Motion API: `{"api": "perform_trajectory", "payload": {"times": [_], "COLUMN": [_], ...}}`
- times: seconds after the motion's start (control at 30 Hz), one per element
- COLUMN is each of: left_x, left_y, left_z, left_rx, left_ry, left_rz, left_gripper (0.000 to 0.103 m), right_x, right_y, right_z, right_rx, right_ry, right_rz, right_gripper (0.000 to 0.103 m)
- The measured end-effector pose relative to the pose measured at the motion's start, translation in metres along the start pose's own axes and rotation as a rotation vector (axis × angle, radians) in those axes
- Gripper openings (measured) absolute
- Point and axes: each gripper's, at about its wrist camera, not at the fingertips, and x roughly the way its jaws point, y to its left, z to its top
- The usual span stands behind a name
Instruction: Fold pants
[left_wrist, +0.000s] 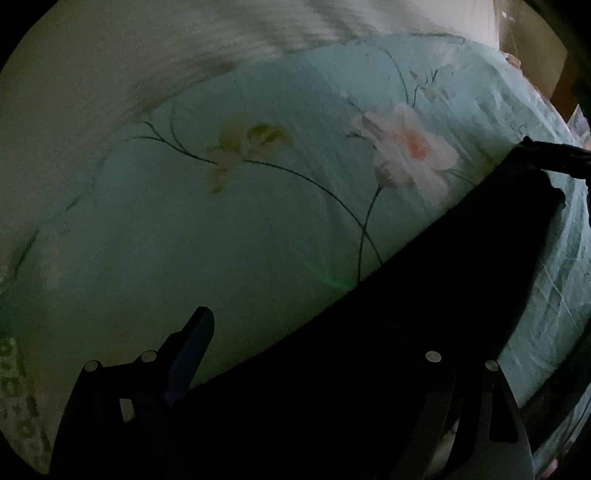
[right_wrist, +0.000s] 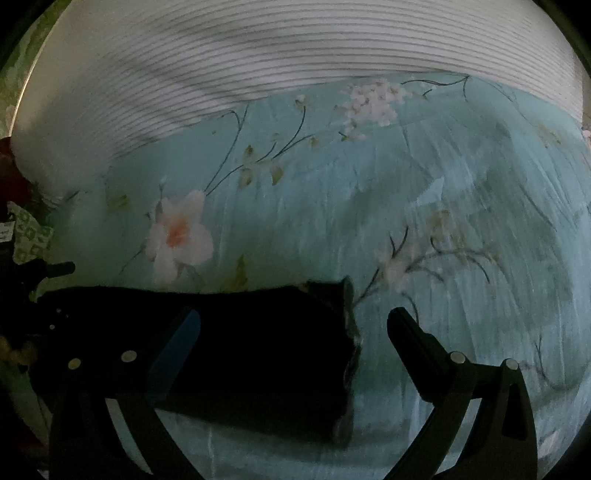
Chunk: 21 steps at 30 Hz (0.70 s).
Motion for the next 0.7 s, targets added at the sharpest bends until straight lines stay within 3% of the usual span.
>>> {"api": "perform_trajectory", "payload": {"times": [0.13,0.2,0.23,0.3,0.33,0.37,0.4,0.47,0.53,0.7], "left_x": [0.020,0.025,0.027,0.026,0.025,0.024,0.023,0.019,0.010,-0.027], "left_y": [0.002,-0.003,-0.006,-0.009,-0.010,-0.012,-0.014,-0.020,-0.024,-0.026], "left_z": [0.006,0.008,0.008,0.010,0.011,0.011,0.012,0.012,0.008,-0.007], "left_rx": [-0.005,0.022,0.034,0.039,0.040,0.046,0.052,0.079,0.100,0.072], "left_ry": [0.071,0.072,0.073,0.069,0.069,0.075,0.078,0.075,0.059,0.006], "left_rz": [-0.094,-0.074,-0.067,-0.096,-0.123,-0.166,-0.180,-0.173,-0.161,-0.211], "left_gripper": [0.084,0.085,0.082,0.067,0.050,0.030,0.020,0.007,0.004,0.003], "right_x": [0.011,0.015,0.017,0.019,0.019,0.017,0.017,0.011,0.001,-0.035], "right_y": [-0.001,0.002,0.005,0.007,0.007,0.006,0.006,0.004,0.004,0.008], "right_z": [0.006,0.007,0.008,0.008,0.008,0.008,0.008,0.008,0.005,-0.008], "right_rx": [-0.022,-0.054,-0.071,-0.093,-0.090,-0.081,-0.070,-0.039,-0.037,-0.059], "right_ry": [0.025,0.042,0.050,0.059,0.061,0.059,0.057,0.046,0.024,-0.035], "right_rz": [0.016,0.013,-0.001,-0.016,-0.022,-0.019,-0.008,0.030,0.046,0.099], "right_gripper": [0.097,0.077,0.073,0.051,0.046,0.033,0.017,0.014,0.011,0.010]}}
